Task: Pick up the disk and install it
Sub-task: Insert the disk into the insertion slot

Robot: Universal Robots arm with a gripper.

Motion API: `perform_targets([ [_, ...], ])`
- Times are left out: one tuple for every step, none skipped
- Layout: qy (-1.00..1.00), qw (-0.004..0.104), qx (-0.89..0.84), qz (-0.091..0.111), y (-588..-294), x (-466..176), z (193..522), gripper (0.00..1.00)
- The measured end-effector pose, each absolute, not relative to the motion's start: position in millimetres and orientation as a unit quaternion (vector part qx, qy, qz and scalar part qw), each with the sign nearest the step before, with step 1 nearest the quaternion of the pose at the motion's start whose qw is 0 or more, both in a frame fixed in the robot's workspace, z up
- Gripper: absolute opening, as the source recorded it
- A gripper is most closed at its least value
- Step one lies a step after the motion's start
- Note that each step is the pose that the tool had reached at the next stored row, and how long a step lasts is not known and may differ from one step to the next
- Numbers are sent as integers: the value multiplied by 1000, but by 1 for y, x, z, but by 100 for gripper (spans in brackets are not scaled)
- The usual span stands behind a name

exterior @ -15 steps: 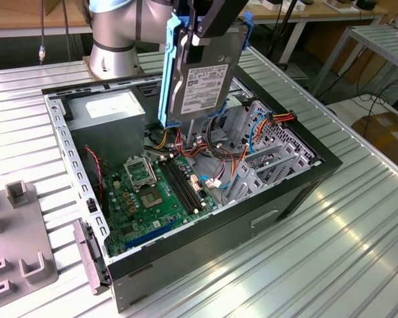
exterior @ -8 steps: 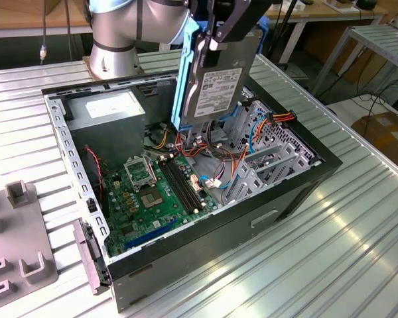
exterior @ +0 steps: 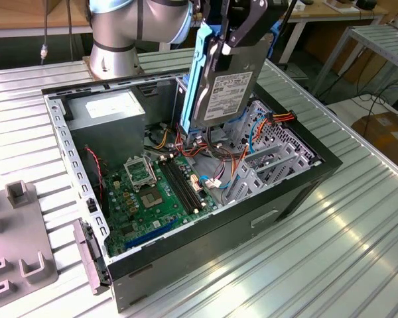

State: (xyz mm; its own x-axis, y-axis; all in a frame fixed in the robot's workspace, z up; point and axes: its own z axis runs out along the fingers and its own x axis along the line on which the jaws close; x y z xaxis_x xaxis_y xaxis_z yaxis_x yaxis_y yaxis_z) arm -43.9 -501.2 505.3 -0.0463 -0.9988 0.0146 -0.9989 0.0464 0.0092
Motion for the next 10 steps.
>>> perform_targets([
  [-723,8,691,2,-504,-43,505,37],
  [-723,8,691,2,-506,-42,505,37],
  [-723,8,691,2,-510,-41,505,37],
  [-723,8,691,2,-513,-40,505,37],
  [-723,8,691,2,-515,-40,505,37],
  [-723,8,690,2,-518,-38,505,37],
  [-723,9,691,2,-521,-37,505,37],
  [-723,8,691,2,-523,-36,505,37],
  [-723,9,690,2,-524,-35,505,37],
  [-723,9,691,2,-526,-34,505,37],
])
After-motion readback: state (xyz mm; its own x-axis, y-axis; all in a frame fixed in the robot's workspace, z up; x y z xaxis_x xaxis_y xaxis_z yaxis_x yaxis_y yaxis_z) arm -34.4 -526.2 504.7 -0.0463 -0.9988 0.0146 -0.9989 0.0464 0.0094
